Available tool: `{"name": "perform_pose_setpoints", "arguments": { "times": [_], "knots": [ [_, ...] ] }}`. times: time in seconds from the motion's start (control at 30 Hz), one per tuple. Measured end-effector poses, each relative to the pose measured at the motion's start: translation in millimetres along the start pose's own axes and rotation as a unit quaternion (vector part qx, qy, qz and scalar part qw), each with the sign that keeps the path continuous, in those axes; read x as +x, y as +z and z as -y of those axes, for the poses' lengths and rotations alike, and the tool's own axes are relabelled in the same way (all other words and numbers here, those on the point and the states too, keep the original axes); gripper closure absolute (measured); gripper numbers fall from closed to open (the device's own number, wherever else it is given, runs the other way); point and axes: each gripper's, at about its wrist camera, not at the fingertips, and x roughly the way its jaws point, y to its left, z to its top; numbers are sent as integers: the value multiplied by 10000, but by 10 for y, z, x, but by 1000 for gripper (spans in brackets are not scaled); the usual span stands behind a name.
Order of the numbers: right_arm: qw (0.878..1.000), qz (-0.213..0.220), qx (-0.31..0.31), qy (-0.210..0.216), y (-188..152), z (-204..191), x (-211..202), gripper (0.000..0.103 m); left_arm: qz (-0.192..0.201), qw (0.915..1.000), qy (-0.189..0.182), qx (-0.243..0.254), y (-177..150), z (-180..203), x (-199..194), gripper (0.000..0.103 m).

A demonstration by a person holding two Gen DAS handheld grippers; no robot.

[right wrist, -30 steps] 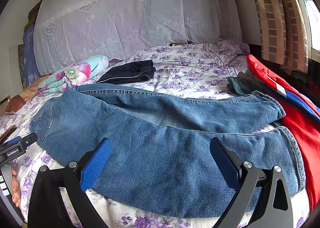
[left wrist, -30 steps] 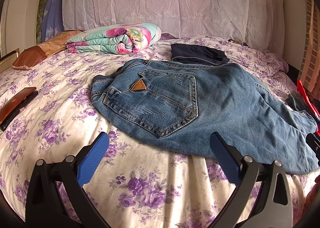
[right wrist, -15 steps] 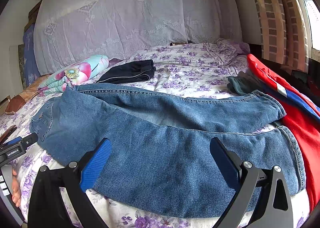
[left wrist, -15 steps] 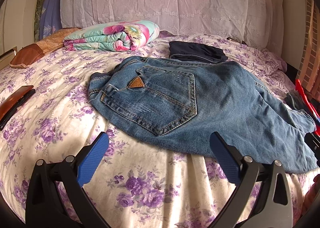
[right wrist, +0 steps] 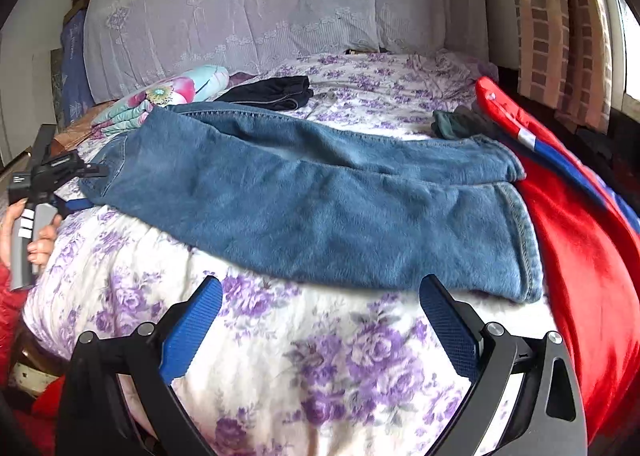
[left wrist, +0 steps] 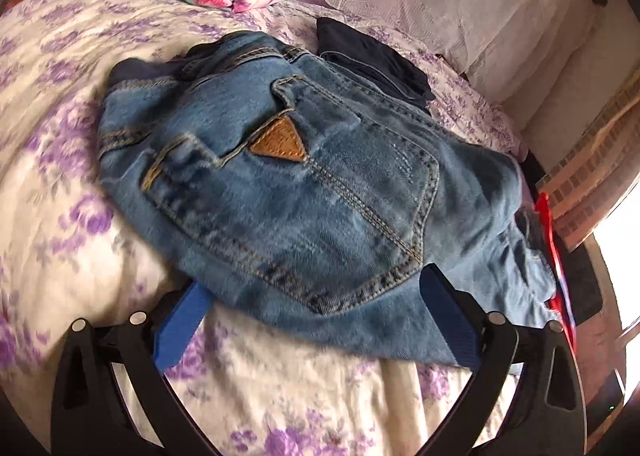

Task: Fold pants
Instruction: 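Grasp the jeans waistband with the left tool while the right tool grasps a leg hem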

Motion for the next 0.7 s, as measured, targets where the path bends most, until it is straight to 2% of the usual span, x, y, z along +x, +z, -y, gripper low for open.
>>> {"name": "perform_pose_setpoints", "arguments": {
  "times": [0.07,0.1,0.2,0.23,0.27,0.33,0.37,0.43,0.57,0.63,0.7],
  "knots": [
    [9986,-234,429,202,-15,130,103,4,-36,9999,138,15,106,61,96,5],
    [9969,-272,653,332,-14,194,133,4,-16,9999,79,-100,140,57,104,5],
    [9908,-213,1124,729,-1,359,110,4,223,9970,-445,-594,160,-84,22,5],
    [9878,-234,1264,876,2,413,111,4,307,9957,-595,-646,143,-138,-33,8],
    [9843,-240,1410,1035,1,473,109,4,382,9952,-625,-653,118,-145,-67,13],
    [9773,-274,1656,1292,4,563,110,4,431,9950,-515,-744,68,-296,-136,33],
    [9744,-295,1756,1373,12,590,108,4,466,9935,-575,-861,61,-340,-155,36],
    [9684,-315,1956,1515,28,642,104,5,491,9903,-697,-1097,101,-437,-144,50],
    [9543,-272,2460,1677,14,794,105,9,427,9865,-862,-1321,169,-515,-139,56],
    [9467,-248,2708,1727,24,880,111,13,515,9873,-827,-1258,180,-511,-204,67],
    [9388,-229,2947,1769,41,971,154,15,688,9873,-876,-1134,193,-471,-312,72]
  ]
}}
